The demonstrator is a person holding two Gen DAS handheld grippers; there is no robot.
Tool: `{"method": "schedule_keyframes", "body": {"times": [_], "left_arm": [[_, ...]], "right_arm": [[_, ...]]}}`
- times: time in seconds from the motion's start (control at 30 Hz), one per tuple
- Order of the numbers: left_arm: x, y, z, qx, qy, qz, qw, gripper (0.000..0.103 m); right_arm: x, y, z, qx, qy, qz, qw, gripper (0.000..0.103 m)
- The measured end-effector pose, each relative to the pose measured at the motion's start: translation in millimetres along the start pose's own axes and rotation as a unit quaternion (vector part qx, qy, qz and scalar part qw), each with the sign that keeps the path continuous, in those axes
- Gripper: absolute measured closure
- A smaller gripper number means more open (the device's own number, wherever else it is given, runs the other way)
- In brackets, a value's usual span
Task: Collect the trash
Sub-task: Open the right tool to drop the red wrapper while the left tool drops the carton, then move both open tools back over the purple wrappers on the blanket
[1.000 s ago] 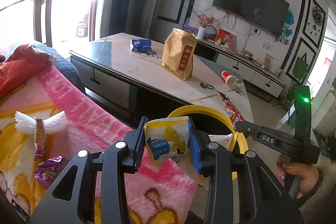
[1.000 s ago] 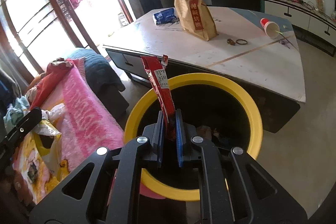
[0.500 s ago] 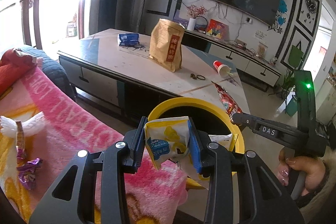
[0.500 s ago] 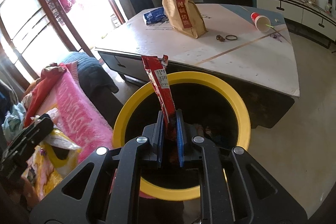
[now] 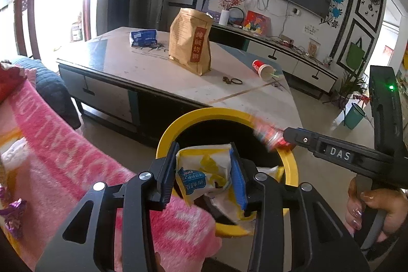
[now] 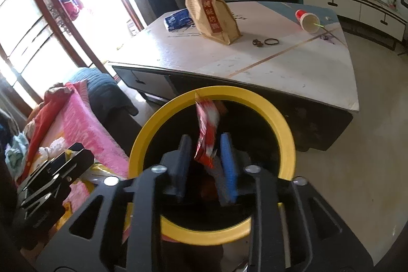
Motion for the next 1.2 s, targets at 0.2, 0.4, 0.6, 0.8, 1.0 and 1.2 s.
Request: {"method": "schedule_keyframes", "body": {"times": [0.2, 0.4, 0.6, 0.8, 1.0, 1.2], "left_arm": [[0.7, -1.3, -5.5, -0.007, 0.015, 0.001, 0.9999, 0.030], [-6.7, 16.6, -28.5, 0.014, 0.044, 0.012, 0.9989, 0.010], [-14.1, 47.1, -58.9, 0.050, 0.068, 0.038, 0.9957, 0.009], [-20.4, 76.4, -94.2, 0.077, 0.102, 0.060, 0.9900, 0.009], [-27.9, 104.2, -124.3, 0.106, 0.129, 0.082, 0.9826, 0.009], [-37.2, 123.6, -155.4, 0.128, 0.160, 0.094, 0.9742, 0.009]], "right_arm": [[1.9, 1.5, 7.4, -0.008, -0.012, 0.006, 1.000, 0.063], [1.2, 2.4, -5.2, -0.001, -0.004, 0.011, 1.000, 0.054], [-5.9, 3.4, -35.2, 0.015, 0.028, 0.011, 0.999, 0.049], [-13.7, 9.0, -66.4, 0.037, 0.055, 0.019, 0.998, 0.046], [-25.0, 12.2, -100.9, 0.066, 0.091, 0.022, 0.993, 0.046], [-39.0, 10.9, -137.1, 0.093, 0.127, 0.012, 0.988, 0.044]]}}
Point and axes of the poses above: each gripper's, at about its wrist camera, not at the fingertips, and y roughly against the way its jaws point, z to its right, x to its top, the point moved 7 cm from there along -y, roughly the way its jaws point, and after that the axes turned 10 degrees about -z, right-handed, at the moved point
